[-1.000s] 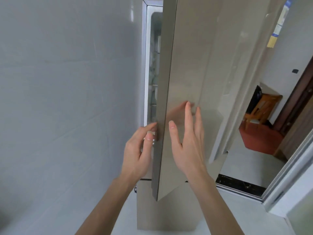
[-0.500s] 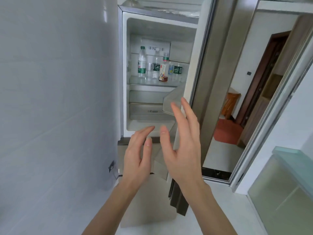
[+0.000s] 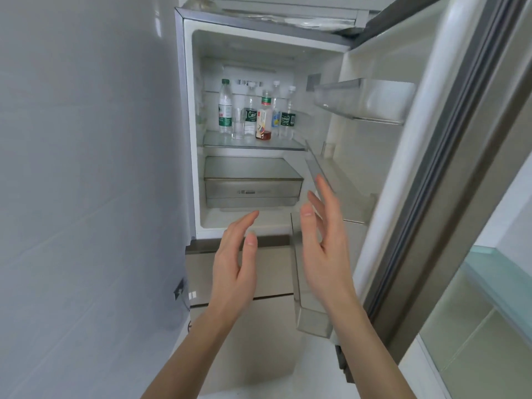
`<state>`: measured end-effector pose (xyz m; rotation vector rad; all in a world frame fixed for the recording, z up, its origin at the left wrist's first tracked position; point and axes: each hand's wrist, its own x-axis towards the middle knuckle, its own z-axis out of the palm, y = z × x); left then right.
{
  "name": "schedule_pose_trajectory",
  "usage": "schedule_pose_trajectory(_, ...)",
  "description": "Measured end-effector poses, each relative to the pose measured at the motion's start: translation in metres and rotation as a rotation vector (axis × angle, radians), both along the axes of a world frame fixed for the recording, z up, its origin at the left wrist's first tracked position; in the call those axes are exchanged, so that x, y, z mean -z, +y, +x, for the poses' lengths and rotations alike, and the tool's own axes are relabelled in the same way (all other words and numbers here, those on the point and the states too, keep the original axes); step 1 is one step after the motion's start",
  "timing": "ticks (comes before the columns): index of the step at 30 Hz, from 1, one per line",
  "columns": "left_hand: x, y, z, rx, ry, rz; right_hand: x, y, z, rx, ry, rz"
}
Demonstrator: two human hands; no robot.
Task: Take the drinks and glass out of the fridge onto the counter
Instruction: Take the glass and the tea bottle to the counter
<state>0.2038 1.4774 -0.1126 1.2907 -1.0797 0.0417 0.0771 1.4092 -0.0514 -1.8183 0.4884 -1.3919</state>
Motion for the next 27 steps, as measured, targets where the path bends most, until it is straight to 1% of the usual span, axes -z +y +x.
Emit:
schedule_pose_trajectory(3,-0.005,-0.011,0.001,-0.003,0.007,-0.009,-0.001,-0.017,-0.002,-0.025,-0.017,0.068)
schedule_pose_trajectory(8,-0.01,-0.032,0.001,-0.025,0.016,-0.009,-0.001,-0.048,-0.01,0.023,-0.093,0.119)
schedule_pose_trajectory(22,-0.019,-0.107,-0.029,-0.03,-0.003,-0.002,0.008,-0.118,-0.056,0.164,-0.095,0.044)
schedule_pose_trajectory(27,-0.02,-0.127,-0.038,-0.03,0.025,-0.037,0.011,-0.144,-0.064,0.112,-0.069,-0.004)
